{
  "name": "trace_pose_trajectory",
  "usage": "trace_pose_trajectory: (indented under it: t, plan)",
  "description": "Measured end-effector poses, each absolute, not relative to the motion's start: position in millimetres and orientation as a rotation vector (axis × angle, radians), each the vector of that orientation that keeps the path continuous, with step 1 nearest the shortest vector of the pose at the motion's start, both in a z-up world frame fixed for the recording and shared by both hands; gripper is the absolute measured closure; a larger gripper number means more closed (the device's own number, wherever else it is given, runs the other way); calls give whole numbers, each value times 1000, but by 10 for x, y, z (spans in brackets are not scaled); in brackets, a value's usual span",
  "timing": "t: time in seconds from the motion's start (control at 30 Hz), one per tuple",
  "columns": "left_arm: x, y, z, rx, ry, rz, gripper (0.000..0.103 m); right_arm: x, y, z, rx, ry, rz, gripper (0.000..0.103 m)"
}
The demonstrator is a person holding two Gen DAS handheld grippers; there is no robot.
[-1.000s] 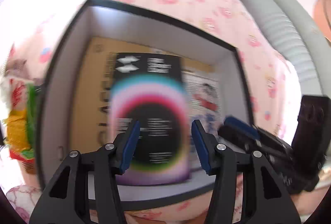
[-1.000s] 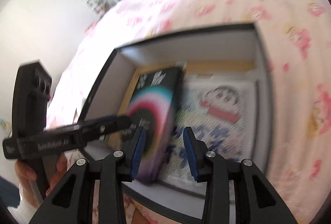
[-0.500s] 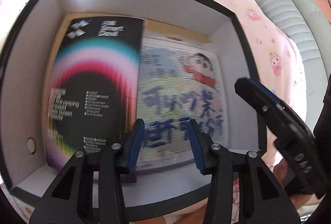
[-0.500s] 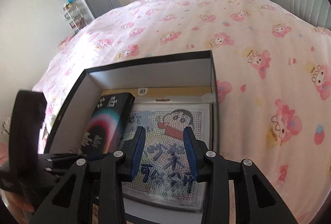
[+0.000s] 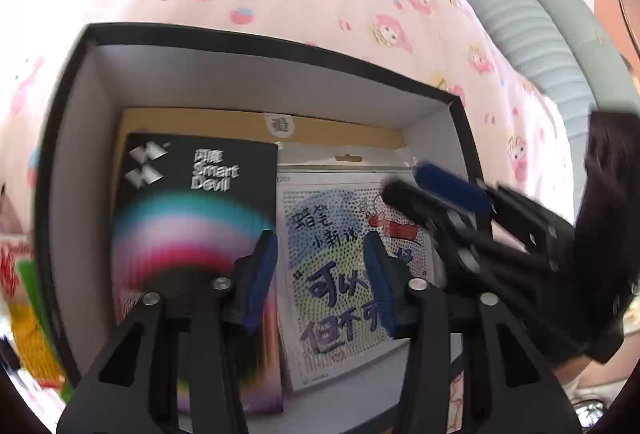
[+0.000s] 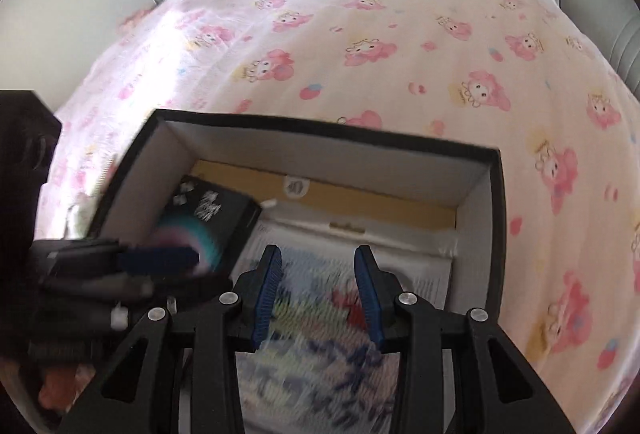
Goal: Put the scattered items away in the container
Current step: 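Lower the Smart Devil box beside the package and open the left gripper, then lift the left gripper out of the box toward the item pile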
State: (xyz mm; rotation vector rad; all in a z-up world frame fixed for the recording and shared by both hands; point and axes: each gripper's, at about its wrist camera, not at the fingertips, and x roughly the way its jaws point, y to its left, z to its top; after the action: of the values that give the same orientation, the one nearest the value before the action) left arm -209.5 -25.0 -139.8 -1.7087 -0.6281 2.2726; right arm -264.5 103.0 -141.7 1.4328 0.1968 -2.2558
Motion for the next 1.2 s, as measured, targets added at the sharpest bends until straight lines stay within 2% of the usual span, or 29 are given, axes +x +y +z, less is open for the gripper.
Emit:
trace_pose_trajectory:
  t: [0.2,0.33,0.4,0.47,0.6,0.7,0.8,0.9,1.03,1.2]
  plan:
    - [-2183,-467,-1446,-1809,-599,2365,59,-2889,999,-1637,1523,179,-2240,70]
    - [-2279,-653,-1357,-1728,-692,2349,59,-2992,930,-1702,1560,173,-2197,70]
    - [-2343,-596,-1307,-1692,-641,2353,57,-3054,888,-1747,1584,153,-2184,70]
    - [-2389,-563,-1341,-1725,-614,2323,61,-3066,846,-1771,1588,152,-2175,72]
    - [-2289,-564,-1415,-1664,-714,2180,61,-3030,964,-1821,1616,161,-2209,72]
    - [-2275,-438,-1550,-1681,-723,2102,61,-3007,1076,-1766,1606,123,-2237,72]
    - [-2293,-396,-1607,-1779,-662,2161,66,-2998,1083,-1740,1597,106,-2221,72]
    - [-2265,-529,-1493,-1793,-605,2264,64,-2981,1051,-1777,1615,148,-2203,72]
    - [-2405,-755,-1444,-1758,-668,2276,60,-3061,1010,-1831,1631,133,-2200,72]
    - [-2603,-838,-1530,-1869,-503,2427,60,-3227,818,-1979,1670,163,-2187,72]
